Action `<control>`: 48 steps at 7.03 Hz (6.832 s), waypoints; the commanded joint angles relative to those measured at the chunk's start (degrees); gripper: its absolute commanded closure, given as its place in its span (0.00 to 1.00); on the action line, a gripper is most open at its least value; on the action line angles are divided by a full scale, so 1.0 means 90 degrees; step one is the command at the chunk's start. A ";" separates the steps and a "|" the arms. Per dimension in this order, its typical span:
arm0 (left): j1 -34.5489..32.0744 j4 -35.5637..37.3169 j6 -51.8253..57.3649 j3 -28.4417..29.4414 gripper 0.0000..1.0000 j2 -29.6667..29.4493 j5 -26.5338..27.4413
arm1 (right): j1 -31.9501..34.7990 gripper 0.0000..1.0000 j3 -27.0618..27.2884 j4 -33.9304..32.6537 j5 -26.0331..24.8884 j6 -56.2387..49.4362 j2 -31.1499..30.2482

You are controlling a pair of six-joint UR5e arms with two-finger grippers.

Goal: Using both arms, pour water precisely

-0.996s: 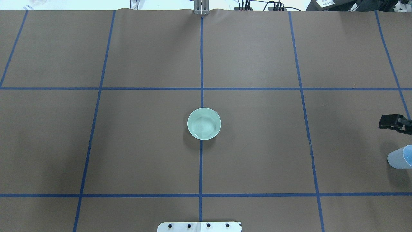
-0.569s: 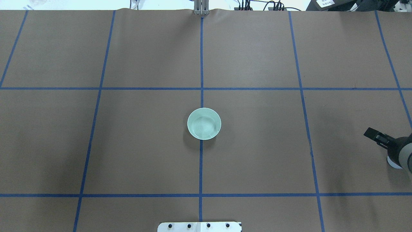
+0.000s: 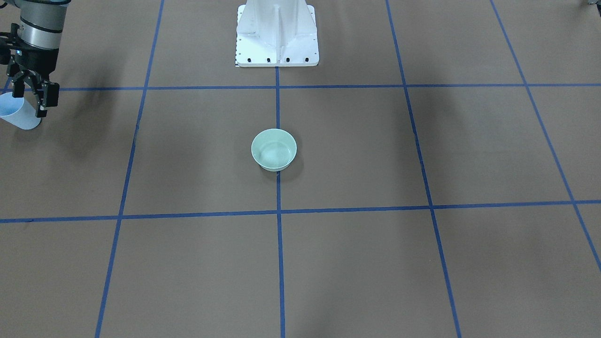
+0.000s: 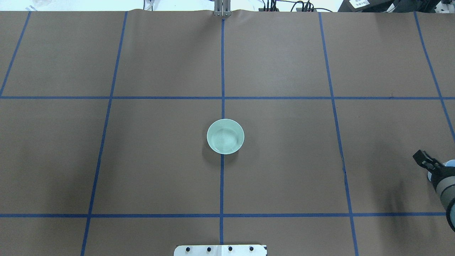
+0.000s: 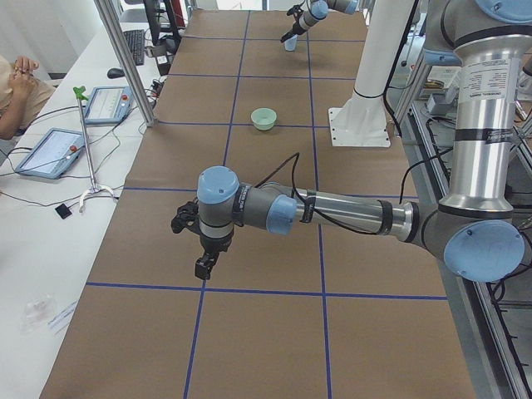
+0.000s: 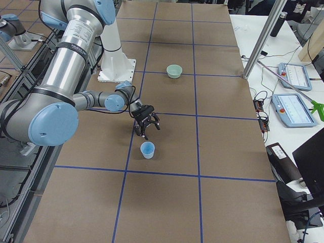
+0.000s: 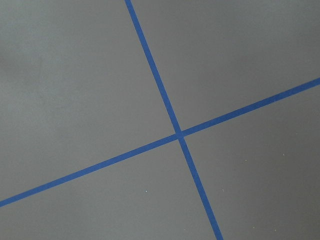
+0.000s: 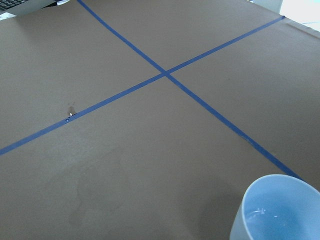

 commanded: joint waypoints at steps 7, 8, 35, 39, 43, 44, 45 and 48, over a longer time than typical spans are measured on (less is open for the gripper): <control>0.0005 0.0000 0.0010 -0.0001 0.00 -0.0001 -0.0001 | -0.1095 0.00 -0.0002 -0.1799 -0.0108 0.2044 0.0012; 0.0005 0.0000 0.0010 -0.0001 0.00 -0.0001 -0.0001 | -0.1164 0.00 -0.0012 -0.1810 -0.0166 0.2123 0.0022; -0.0005 0.0039 0.0010 0.0058 0.00 0.0242 -0.0011 | 0.2055 1.00 -0.1496 -0.1839 -0.1094 -0.1727 0.2070; -0.0160 0.0048 -0.0585 0.0058 0.00 0.0633 -0.0674 | 0.2537 1.00 -0.1535 -0.0920 -0.0928 -0.4101 0.3069; -0.0435 0.0029 -0.1113 -0.0011 0.00 0.0780 -0.0851 | 0.2518 1.00 -0.1594 0.2303 0.0202 -0.7309 0.3079; -0.0435 0.0020 -0.1113 -0.0011 0.00 0.0799 -0.0851 | 0.2527 1.00 -0.1565 0.2901 0.0698 -0.7783 0.3079; -0.0445 0.0020 -0.1113 -0.0011 0.00 0.0809 -0.0851 | 0.2489 1.00 -0.1603 0.3448 0.0954 -0.8069 0.3301; -0.0445 0.0029 -0.1113 -0.0011 0.00 0.0809 -0.0851 | 0.2333 1.00 -0.1809 0.3668 0.1805 -0.8938 0.4073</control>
